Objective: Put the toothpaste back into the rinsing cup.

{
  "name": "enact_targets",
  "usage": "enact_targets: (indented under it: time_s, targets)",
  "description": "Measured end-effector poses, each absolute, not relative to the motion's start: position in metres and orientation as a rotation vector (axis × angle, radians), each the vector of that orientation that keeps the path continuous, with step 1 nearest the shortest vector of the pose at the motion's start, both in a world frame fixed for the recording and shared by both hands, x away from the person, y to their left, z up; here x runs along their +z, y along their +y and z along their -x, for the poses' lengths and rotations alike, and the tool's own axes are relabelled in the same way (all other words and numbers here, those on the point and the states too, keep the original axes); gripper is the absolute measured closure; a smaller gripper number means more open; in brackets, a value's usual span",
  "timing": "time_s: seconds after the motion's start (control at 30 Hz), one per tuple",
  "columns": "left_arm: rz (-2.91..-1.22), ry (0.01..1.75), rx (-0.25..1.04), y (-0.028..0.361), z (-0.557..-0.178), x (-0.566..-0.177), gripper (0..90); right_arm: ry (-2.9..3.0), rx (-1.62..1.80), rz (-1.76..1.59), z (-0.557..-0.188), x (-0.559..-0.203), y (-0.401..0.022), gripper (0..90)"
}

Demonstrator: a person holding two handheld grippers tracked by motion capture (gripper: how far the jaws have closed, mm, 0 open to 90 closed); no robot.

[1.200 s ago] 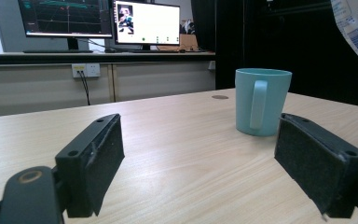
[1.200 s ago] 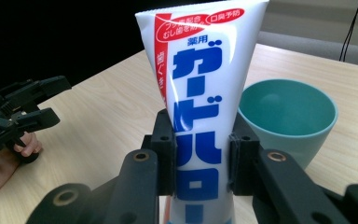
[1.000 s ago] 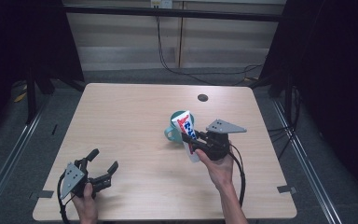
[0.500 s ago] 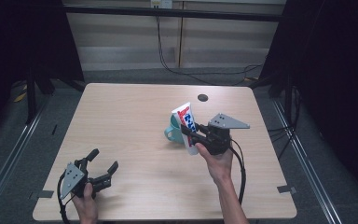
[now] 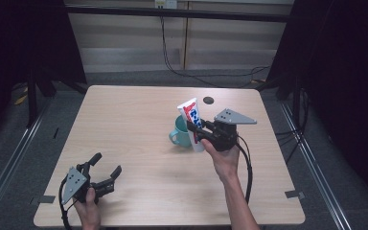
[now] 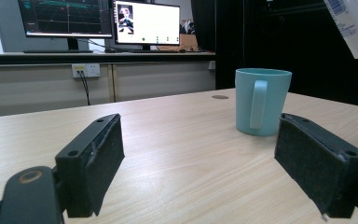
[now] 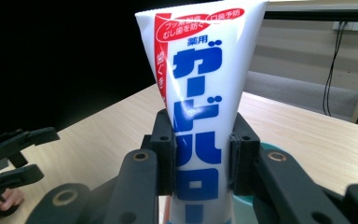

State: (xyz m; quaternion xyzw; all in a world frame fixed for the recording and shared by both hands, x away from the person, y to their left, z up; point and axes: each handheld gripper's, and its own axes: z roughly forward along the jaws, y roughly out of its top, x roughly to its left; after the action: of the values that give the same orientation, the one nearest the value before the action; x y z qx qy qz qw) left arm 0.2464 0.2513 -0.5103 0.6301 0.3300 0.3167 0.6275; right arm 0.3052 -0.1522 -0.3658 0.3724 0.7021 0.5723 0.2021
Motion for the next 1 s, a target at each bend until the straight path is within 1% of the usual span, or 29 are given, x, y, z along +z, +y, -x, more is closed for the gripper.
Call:
enact_targets:
  time_s: [0.37,0.43,1.0]
  targets:
    - [-1.445,0.754,0.735,0.251,-0.246,-0.510,15.5,1.954,1.574,-1.068,-0.321,-0.362,-0.155,68.7]
    - [-1.447,0.752,0.734,0.252,-0.246,-0.510,15.5,1.962,1.523,-1.056,-0.323,-0.359,-0.152,68.6]
    - [-1.454,0.750,0.735,0.252,-0.246,-0.510,15.5,1.972,1.512,-1.074,-0.351,-0.346,-0.146,68.4]
